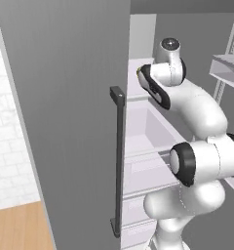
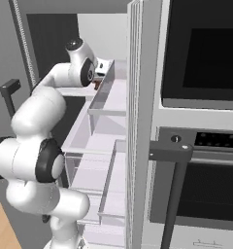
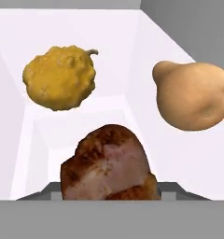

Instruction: Place one squash and one chicken drumstick in each tupperware on the nearby counter, to pack two identical lunches.

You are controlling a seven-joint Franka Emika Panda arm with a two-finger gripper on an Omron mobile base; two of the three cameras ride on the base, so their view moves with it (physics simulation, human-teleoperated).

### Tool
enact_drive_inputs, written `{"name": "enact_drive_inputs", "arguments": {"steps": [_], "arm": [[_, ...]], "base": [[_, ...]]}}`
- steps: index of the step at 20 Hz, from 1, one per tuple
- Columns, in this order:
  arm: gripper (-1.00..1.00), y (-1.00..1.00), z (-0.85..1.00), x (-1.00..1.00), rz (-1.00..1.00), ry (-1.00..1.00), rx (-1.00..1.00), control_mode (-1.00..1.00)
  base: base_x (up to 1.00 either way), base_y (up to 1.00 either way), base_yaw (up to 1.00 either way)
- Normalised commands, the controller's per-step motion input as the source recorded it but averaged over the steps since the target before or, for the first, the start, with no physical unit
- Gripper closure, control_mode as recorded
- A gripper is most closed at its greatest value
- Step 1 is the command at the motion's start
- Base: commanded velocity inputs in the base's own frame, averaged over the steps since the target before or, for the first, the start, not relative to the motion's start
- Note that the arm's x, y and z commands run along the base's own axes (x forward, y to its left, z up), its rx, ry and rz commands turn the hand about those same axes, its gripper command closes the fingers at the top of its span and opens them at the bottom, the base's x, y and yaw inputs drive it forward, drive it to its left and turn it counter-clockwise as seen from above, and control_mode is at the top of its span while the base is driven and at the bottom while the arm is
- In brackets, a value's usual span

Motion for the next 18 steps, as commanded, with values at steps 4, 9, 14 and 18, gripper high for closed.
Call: {"name": "enact_drive_inputs", "arguments": {"steps": [4, 9, 14, 18], "arm": [[1.00, 0.00, 0.00, -1.00, 0.00, -0.14, 0.00, -1.00], [1.00, 0.00, 0.00, -1.00, 0.00, -0.05, 0.00, -1.00], [1.00, 0.00, 0.00, -1.00, 0.00, 0.00, 0.00, -1.00], [1.00, 0.13, -0.02, -1.00, 0.05, 0.00, -0.03, -1.00]], "base": [[0.00, 0.00, 0.00], [0.00, 0.00, 0.00], [0.00, 0.00, 0.00], [0.00, 0.00, 0.00]]}}
